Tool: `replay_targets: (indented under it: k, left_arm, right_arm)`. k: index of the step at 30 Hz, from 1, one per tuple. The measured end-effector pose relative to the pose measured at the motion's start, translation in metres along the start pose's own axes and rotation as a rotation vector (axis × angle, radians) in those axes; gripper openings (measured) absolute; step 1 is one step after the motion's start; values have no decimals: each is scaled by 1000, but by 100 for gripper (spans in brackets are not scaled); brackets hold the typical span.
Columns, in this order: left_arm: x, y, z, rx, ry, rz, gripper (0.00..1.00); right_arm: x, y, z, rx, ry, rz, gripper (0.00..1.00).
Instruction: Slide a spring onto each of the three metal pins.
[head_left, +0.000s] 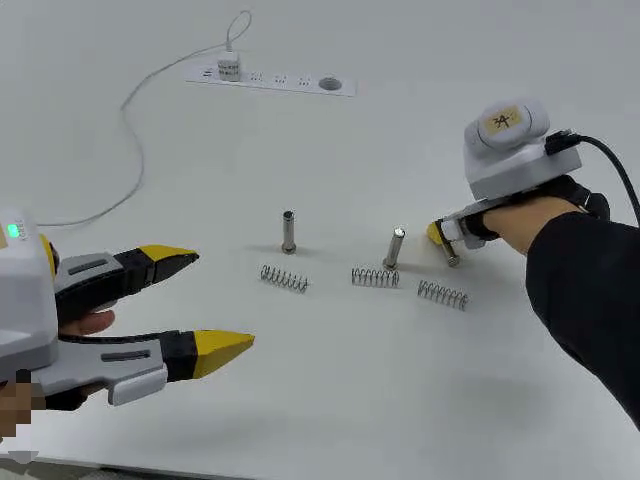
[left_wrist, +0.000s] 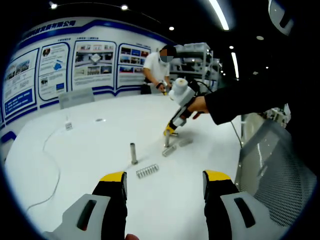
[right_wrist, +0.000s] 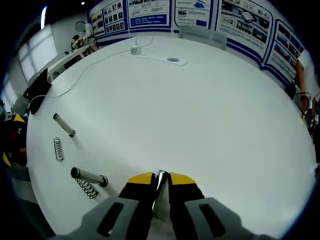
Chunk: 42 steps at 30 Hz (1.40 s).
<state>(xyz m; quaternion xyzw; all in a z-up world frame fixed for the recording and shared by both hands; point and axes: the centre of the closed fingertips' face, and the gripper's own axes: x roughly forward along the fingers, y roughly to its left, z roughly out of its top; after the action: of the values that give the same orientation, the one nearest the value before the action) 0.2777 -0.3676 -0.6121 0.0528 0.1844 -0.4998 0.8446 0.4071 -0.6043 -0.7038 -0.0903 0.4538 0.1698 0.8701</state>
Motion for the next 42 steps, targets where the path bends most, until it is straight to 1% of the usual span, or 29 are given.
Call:
replay_targets:
  k: [6,14,19,22,31,38,42]
  left_arm:
    - [0,1,1,-2,-5,3,63]
    - [-2,2,0,-6,-2,9,62]
    - [-3,5,3,-4,-8,14,62]
    - [-4,7,5,-6,-15,18,62]
    - [-3,5,9,3,-19,12,62]
    - [-3,4,15,21,-25,8,61]
    - [-4,3,18,29,-26,6,61]
  right_arm:
    - [0,0,-1,20,14,0,12]
    - [0,2,-1,10,25,-14,9]
    - [0,1,-2,17,18,-11,9]
    - [-5,3,-5,3,20,-6,9]
    - [-23,1,-6,12,-25,-9,9]
    - [-39,0,-5,26,-68,-15,9]
    - [-45,2,-6,30,-92,-17,9]
